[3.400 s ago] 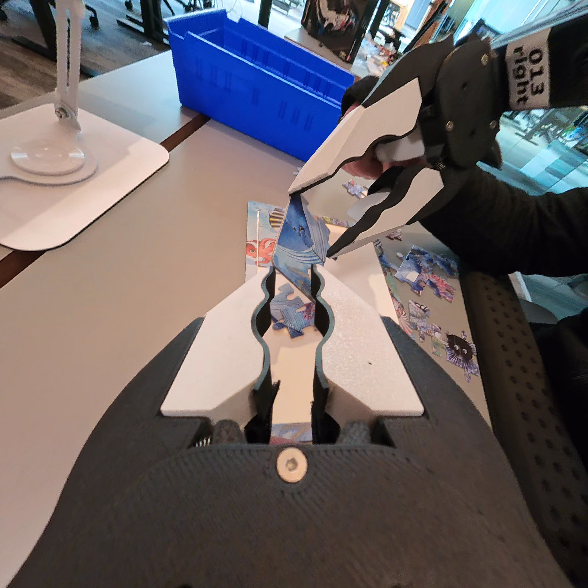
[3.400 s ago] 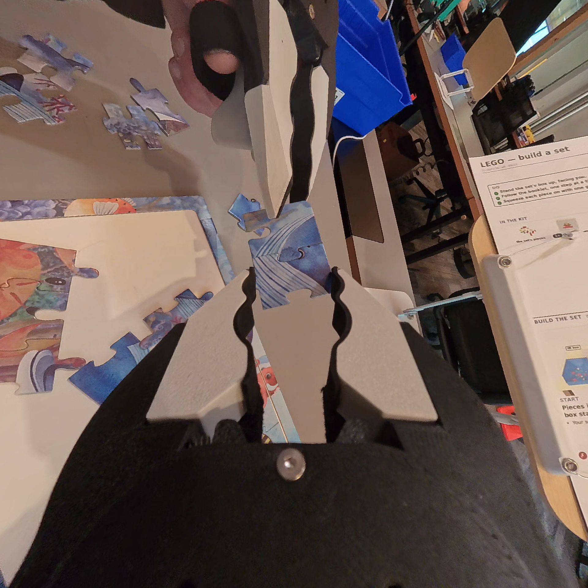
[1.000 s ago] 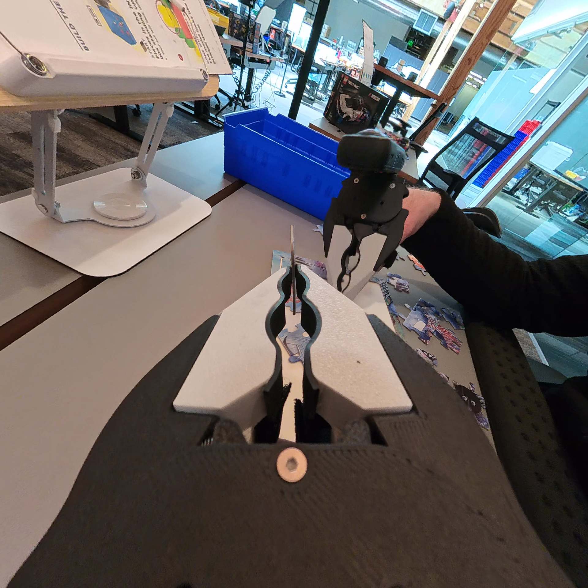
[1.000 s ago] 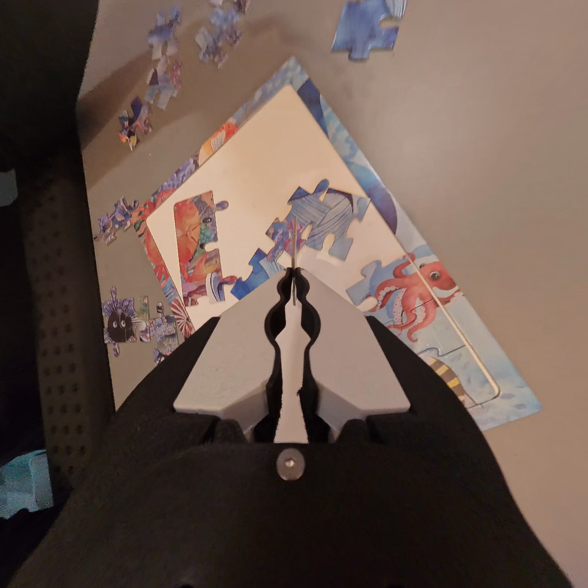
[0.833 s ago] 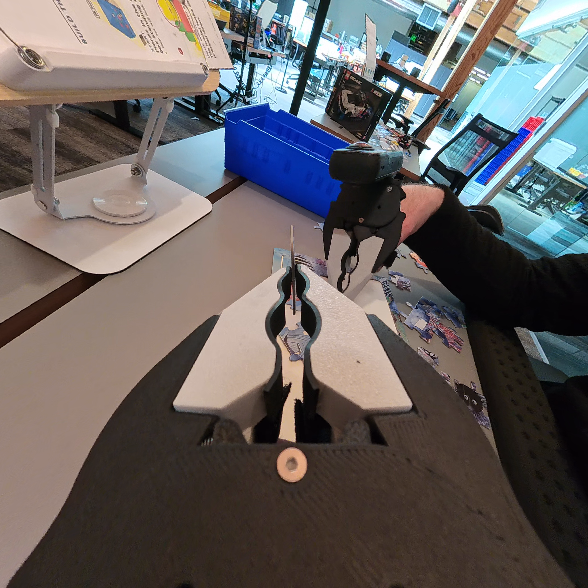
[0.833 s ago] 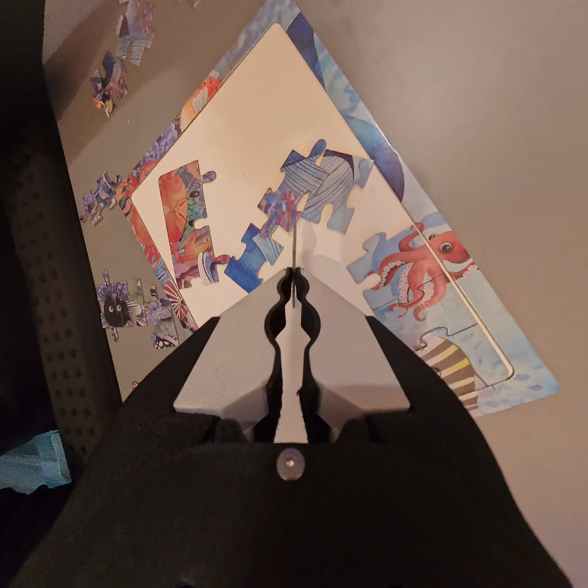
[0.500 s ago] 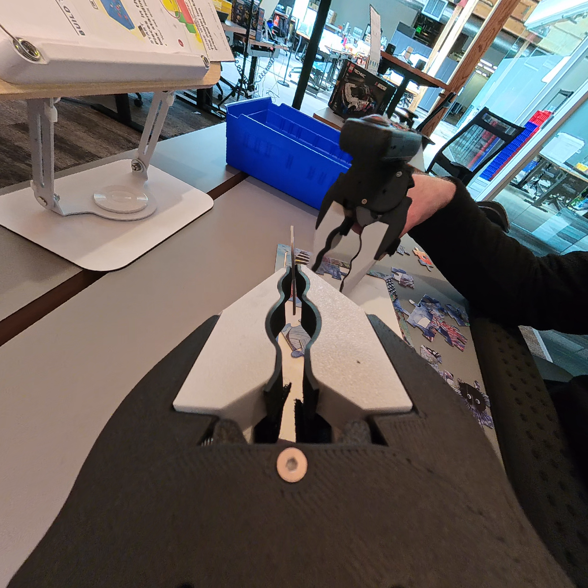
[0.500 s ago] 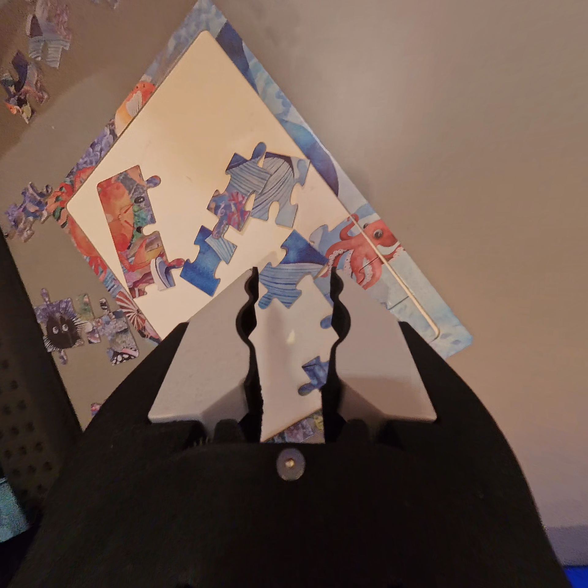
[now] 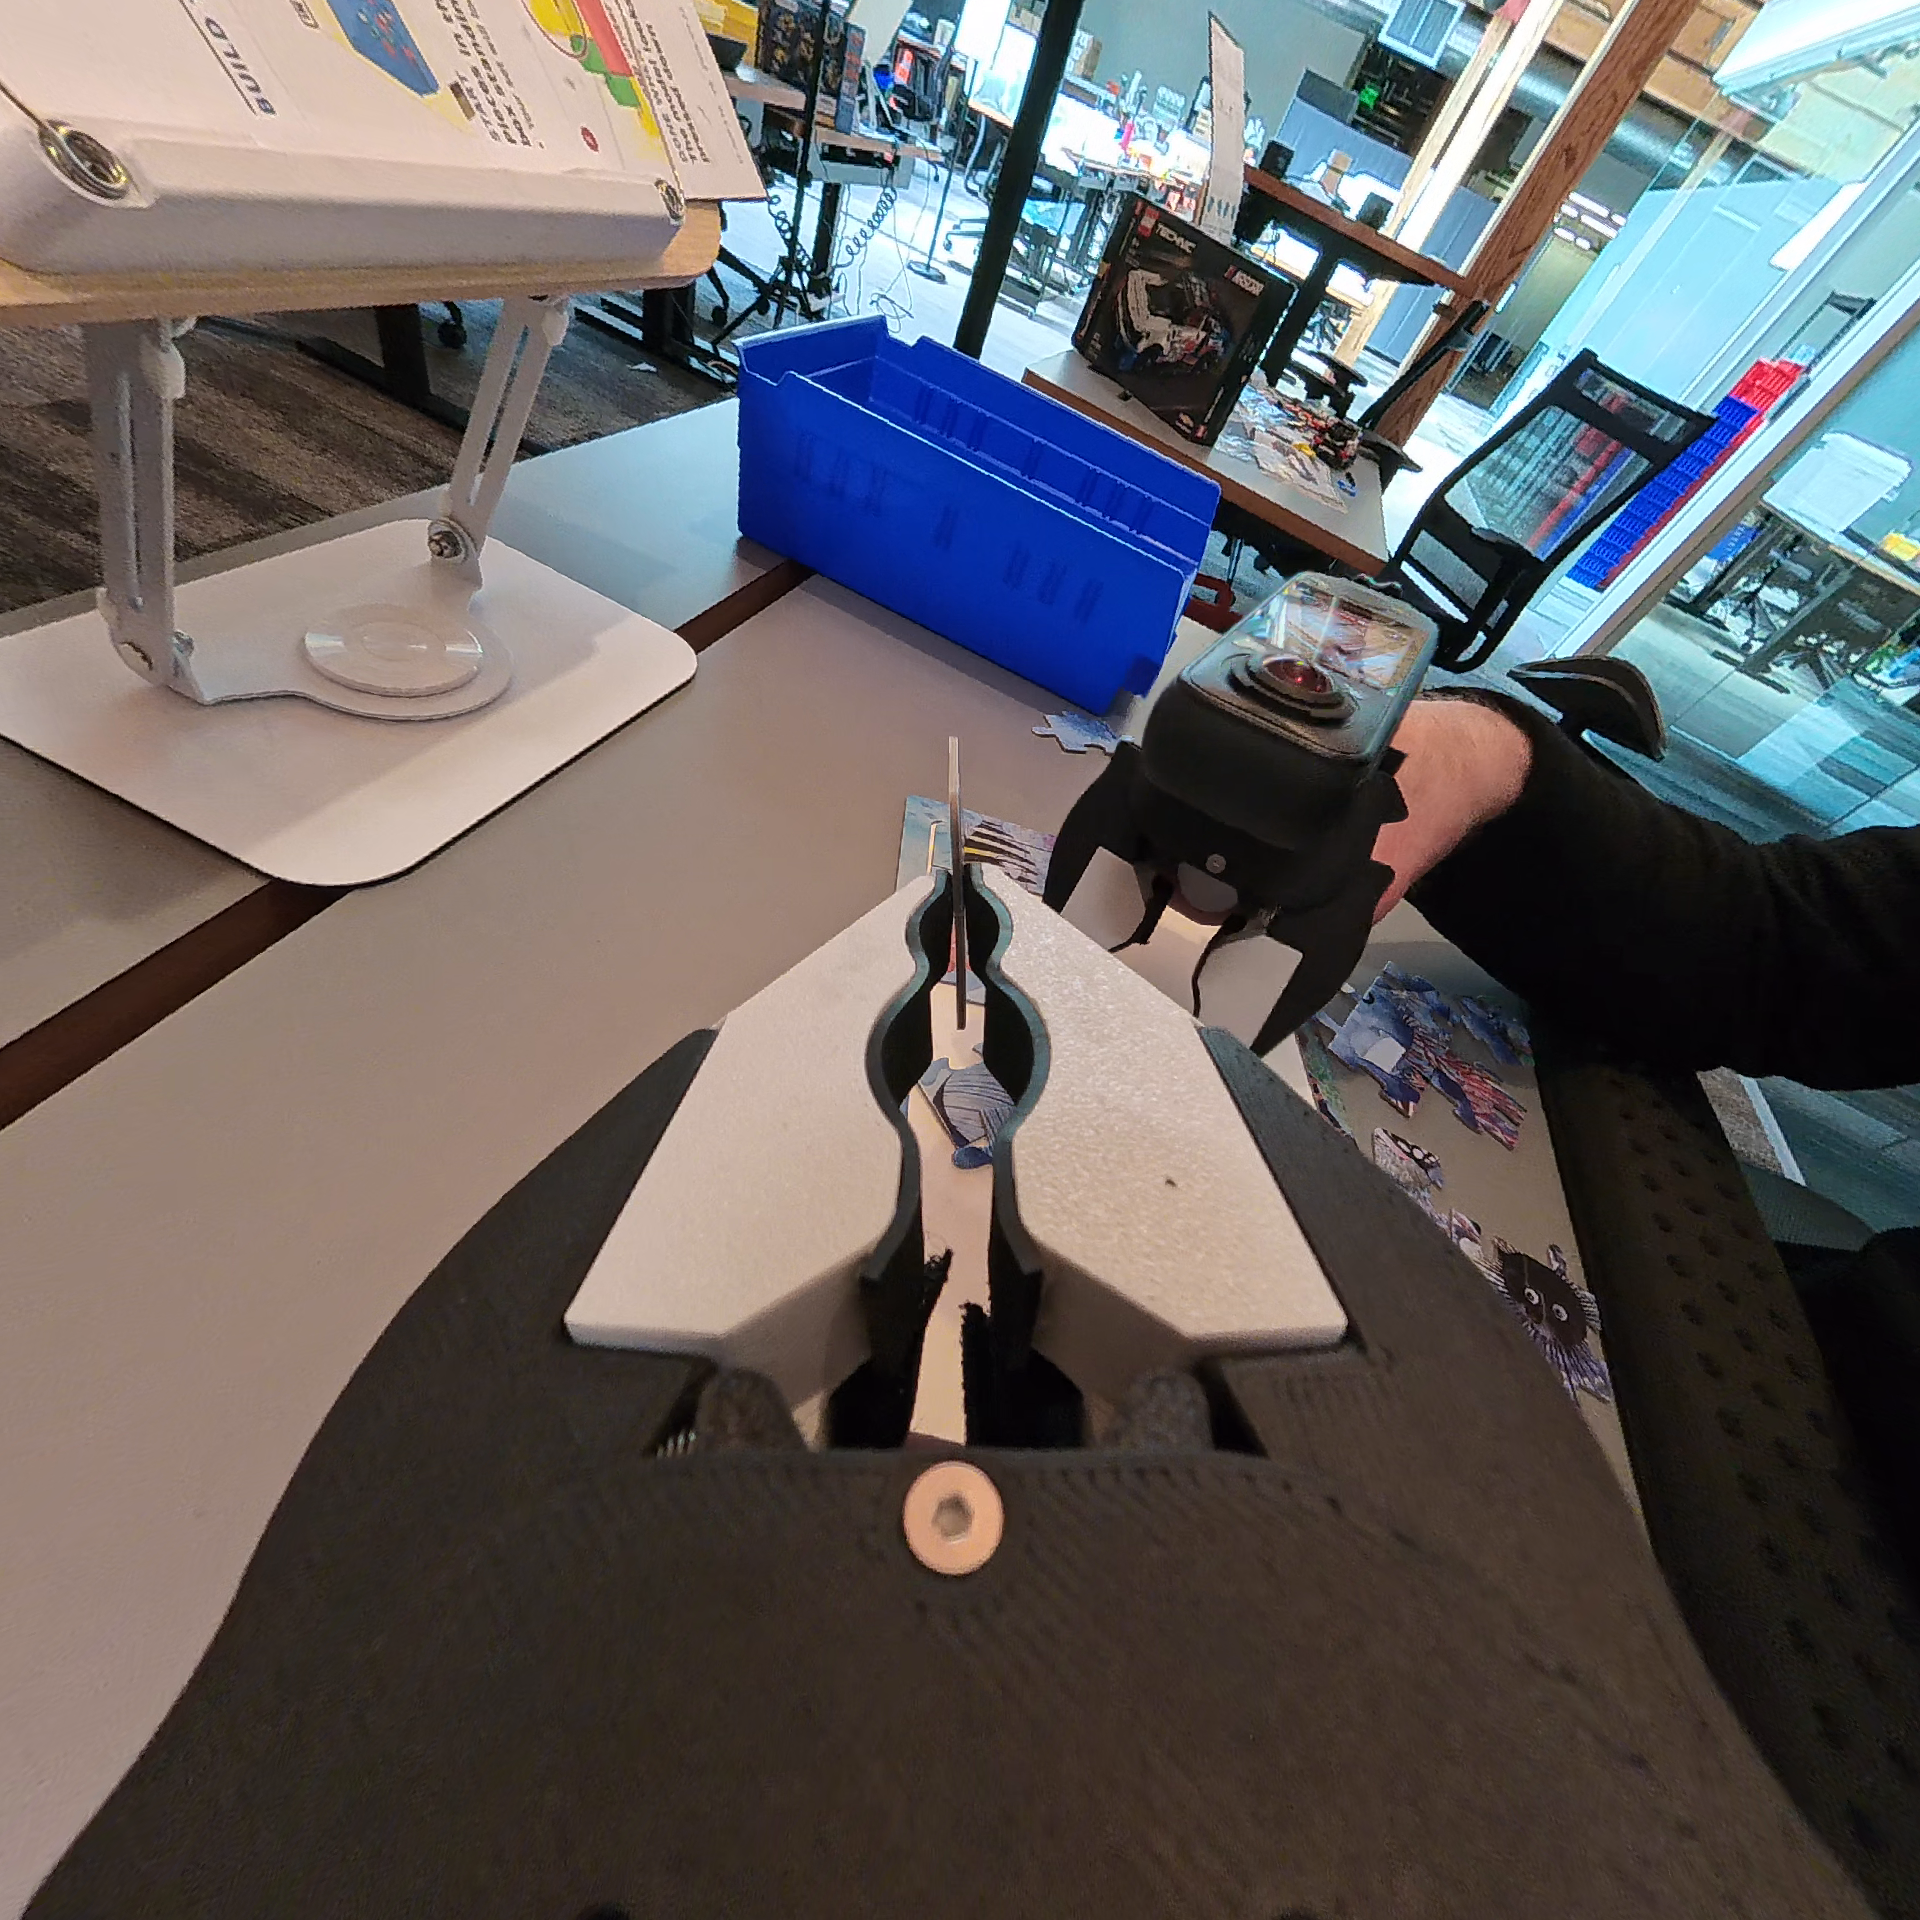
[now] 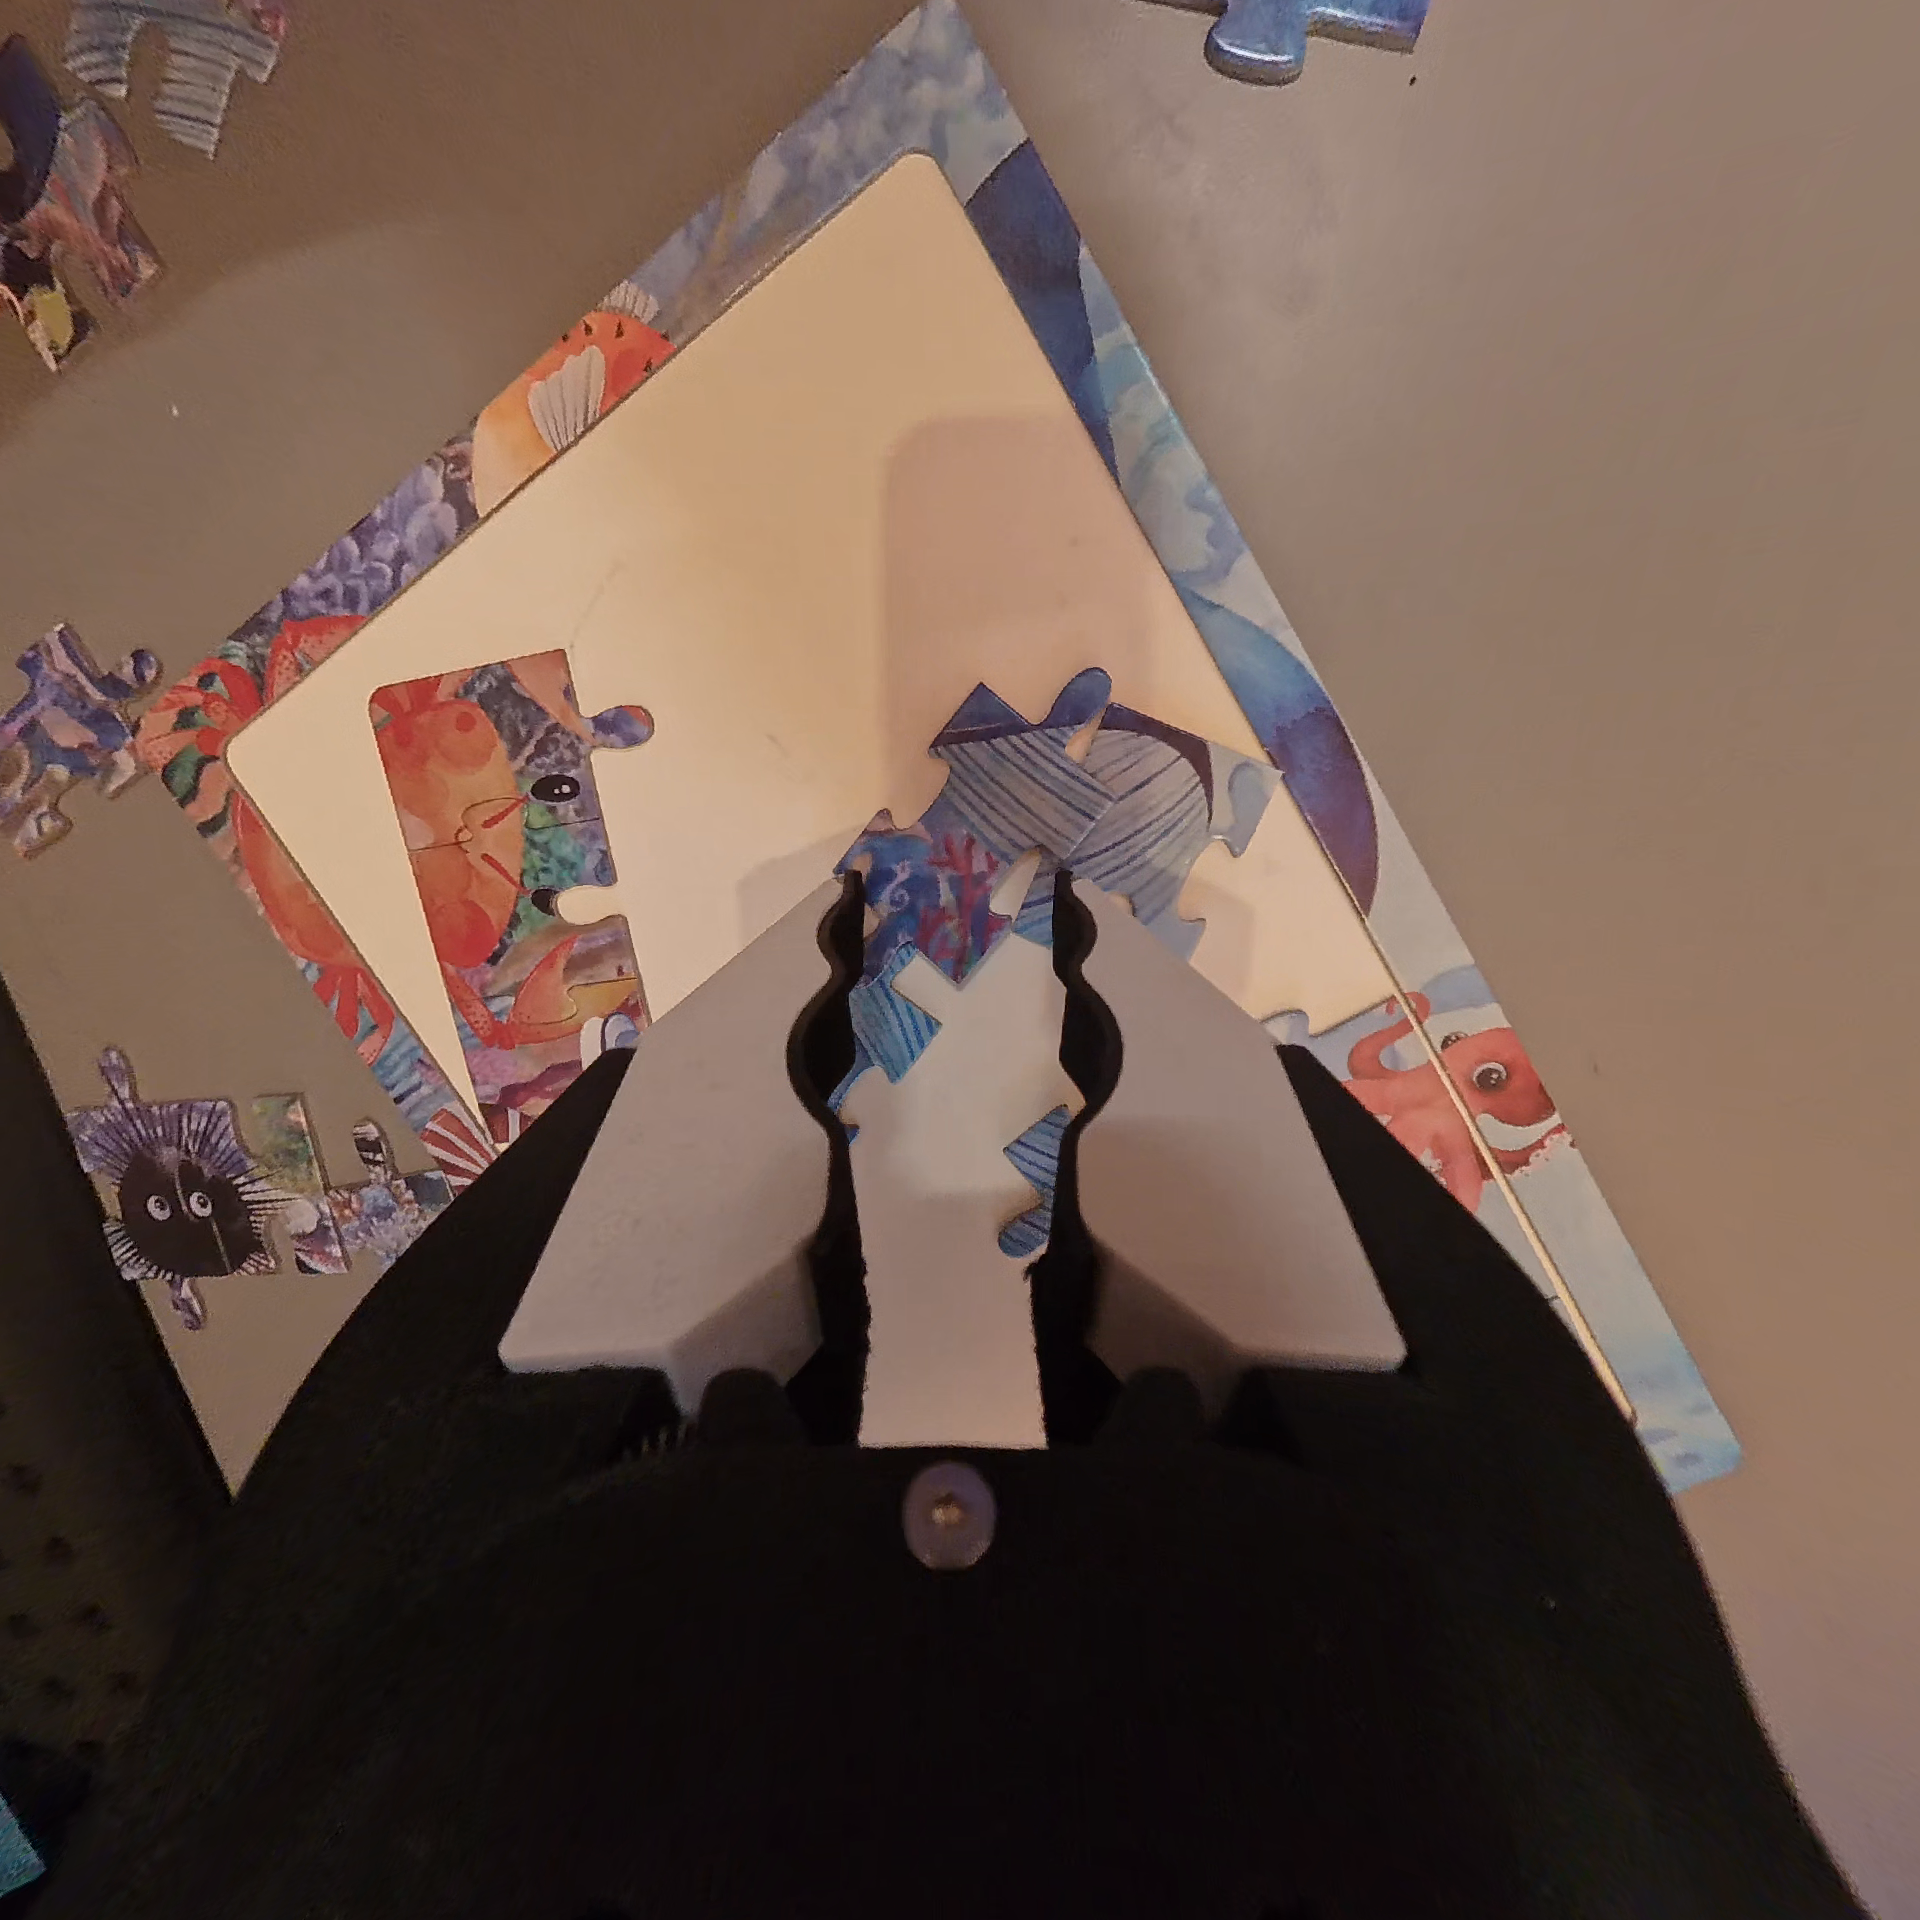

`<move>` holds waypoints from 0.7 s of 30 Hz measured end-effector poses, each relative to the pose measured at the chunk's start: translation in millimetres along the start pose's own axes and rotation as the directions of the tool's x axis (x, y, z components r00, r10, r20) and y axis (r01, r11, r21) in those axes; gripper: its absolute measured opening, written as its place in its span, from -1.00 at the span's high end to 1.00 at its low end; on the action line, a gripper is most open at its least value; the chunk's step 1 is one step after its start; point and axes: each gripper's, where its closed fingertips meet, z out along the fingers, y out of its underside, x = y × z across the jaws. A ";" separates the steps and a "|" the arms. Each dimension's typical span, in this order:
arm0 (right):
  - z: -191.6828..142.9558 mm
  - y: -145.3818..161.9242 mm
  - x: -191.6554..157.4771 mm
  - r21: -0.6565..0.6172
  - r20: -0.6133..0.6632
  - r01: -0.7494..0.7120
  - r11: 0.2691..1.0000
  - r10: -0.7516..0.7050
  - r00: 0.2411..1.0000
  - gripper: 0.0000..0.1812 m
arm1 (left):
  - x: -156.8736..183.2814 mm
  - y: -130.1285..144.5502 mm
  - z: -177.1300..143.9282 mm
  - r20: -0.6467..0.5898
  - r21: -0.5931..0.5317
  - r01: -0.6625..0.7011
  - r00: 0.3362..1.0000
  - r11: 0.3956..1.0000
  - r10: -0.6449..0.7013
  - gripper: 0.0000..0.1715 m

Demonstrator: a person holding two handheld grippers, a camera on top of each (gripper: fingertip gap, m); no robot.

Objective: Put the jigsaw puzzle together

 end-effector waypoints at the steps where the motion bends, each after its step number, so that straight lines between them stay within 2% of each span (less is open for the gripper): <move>1: 0.2 -0.3 -0.3 0.000 -0.003 0.004 1.000 -0.004 1.000 0.62 | 0.0 0.3 0.4 0.001 -0.002 0.000 1.000 1.000 0.000 1.00; 9: 5.5 -5.6 -14.0 0.019 0.064 0.020 1.000 -0.021 0.998 0.61 | 0.7 1.0 1.7 -0.004 -0.004 0.002 1.000 1.000 -0.002 1.00; 15: 8.9 -6.7 -17.3 0.038 0.110 0.023 0.999 -0.027 0.994 0.97 | 0.2 2.1 2.7 -0.005 -0.006 0.005 1.000 1.000 -0.005 1.00; 21: 6.0 -6.1 -22.3 0.052 0.148 0.037 0.998 -0.044 0.988 1.00 | 0.6 1.8 2.9 -0.005 -0.005 0.005 1.000 1.000 -0.005 1.00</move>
